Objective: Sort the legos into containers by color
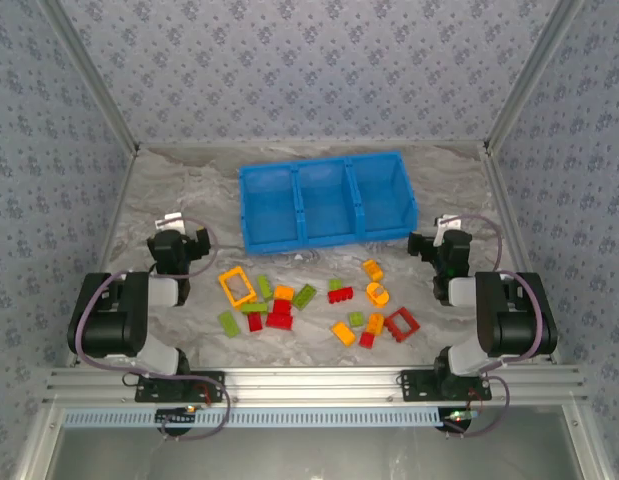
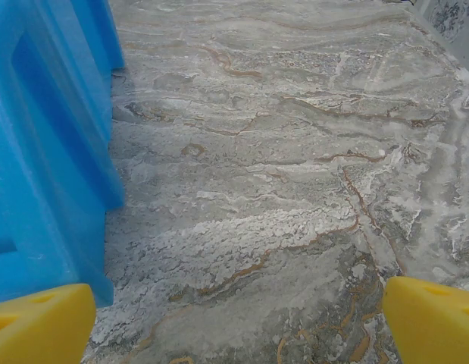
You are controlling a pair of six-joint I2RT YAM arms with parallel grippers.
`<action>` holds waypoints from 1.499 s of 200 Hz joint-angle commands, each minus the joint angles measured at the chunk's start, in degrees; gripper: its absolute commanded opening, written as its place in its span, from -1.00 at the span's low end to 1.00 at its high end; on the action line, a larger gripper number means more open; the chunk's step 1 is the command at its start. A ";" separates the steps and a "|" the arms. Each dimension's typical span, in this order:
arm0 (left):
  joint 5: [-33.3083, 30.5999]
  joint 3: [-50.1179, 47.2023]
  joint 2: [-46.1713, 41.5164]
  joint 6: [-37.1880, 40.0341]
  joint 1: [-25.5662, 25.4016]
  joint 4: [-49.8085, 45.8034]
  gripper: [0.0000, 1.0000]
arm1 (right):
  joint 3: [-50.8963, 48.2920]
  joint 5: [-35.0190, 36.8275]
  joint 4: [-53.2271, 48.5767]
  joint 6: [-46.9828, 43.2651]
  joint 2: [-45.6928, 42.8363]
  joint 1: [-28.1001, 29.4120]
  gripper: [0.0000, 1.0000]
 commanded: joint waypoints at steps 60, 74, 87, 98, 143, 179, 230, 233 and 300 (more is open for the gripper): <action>0.93 1.53 0.84 0.67 0.36 1.96 0.96 | 1.74 0.72 2.42 -0.78 0.70 0.36 1.00; 0.89 1.53 0.87 0.61 0.36 1.95 0.96 | 1.73 0.85 2.40 -0.78 0.69 0.36 1.00; 0.93 1.53 0.91 0.65 0.36 1.99 0.96 | 1.81 0.82 2.42 -0.78 0.70 0.35 1.00; 0.93 1.49 0.91 0.63 0.40 1.96 0.96 | 1.71 0.84 2.35 -0.79 0.67 0.40 1.00; 0.93 1.50 0.83 0.60 0.36 1.96 0.96 | 1.59 0.97 2.47 -0.87 0.54 0.44 1.00; 0.93 1.52 0.91 0.63 0.36 1.99 0.96 | 1.63 0.97 2.51 -0.87 0.54 0.40 1.00; 0.19 0.43 -4.29 1.89 -0.78 -0.44 0.96 | 0.49 5.09 1.91 -0.78 -2.88 1.58 1.00; -1.21 0.68 -6.48 2.11 -1.31 -2.36 0.96 | 0.46 5.85 1.44 -0.84 -4.01 1.76 1.00; -12.93 3.26 -37.18 -2.13 -11.57 -26.93 0.96 | 5.85 23.30 -37.63 8.50 -34.99 5.24 1.00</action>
